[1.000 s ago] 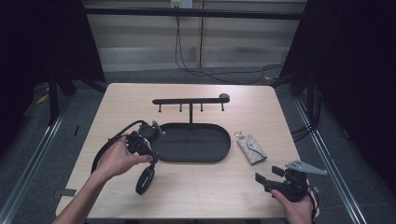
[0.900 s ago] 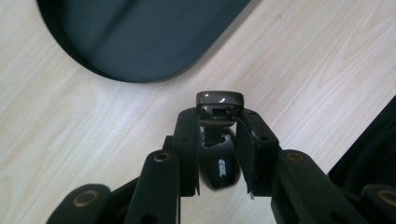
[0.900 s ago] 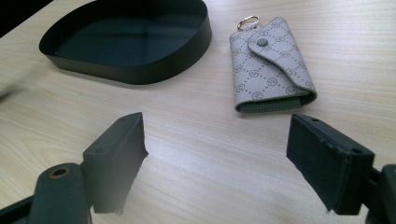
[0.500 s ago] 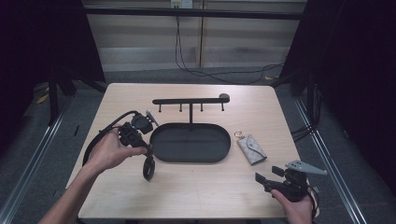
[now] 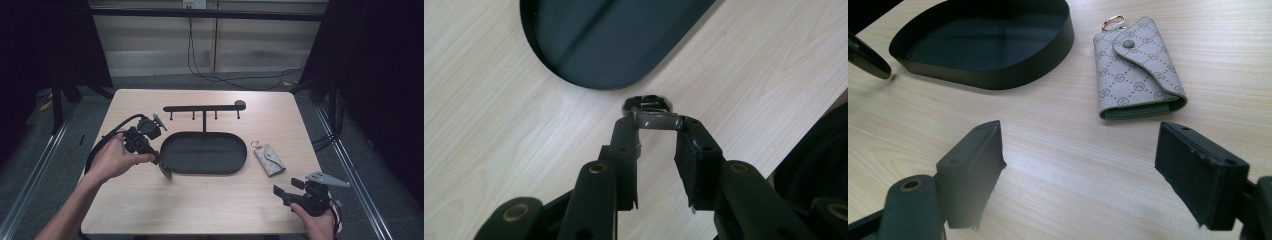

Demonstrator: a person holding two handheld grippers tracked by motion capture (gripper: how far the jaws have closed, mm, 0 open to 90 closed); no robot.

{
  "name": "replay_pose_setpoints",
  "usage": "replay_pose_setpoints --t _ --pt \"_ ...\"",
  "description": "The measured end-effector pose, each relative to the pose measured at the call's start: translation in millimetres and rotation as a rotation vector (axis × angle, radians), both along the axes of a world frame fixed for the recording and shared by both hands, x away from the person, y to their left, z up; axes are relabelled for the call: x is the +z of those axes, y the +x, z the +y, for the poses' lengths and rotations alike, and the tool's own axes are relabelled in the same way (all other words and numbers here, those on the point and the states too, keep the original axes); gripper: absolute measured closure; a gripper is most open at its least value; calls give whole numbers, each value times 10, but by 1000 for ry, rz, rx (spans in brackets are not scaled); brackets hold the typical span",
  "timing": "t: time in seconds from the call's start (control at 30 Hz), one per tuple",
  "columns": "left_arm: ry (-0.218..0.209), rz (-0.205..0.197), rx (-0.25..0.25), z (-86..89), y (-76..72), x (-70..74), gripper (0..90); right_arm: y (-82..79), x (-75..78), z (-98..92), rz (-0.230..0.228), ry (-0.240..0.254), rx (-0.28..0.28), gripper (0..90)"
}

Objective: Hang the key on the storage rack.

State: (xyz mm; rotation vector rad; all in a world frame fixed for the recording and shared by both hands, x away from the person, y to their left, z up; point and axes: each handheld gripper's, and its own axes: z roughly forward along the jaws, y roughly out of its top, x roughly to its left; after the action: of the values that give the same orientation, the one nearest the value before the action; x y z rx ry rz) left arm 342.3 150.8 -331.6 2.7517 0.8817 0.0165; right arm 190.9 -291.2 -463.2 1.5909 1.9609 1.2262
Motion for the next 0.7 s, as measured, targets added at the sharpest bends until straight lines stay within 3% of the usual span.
replay_pose_setpoints --t 0.7 --pt "44 17 50 -51 211 207 710 2 -2 -3 2 0 1 194"
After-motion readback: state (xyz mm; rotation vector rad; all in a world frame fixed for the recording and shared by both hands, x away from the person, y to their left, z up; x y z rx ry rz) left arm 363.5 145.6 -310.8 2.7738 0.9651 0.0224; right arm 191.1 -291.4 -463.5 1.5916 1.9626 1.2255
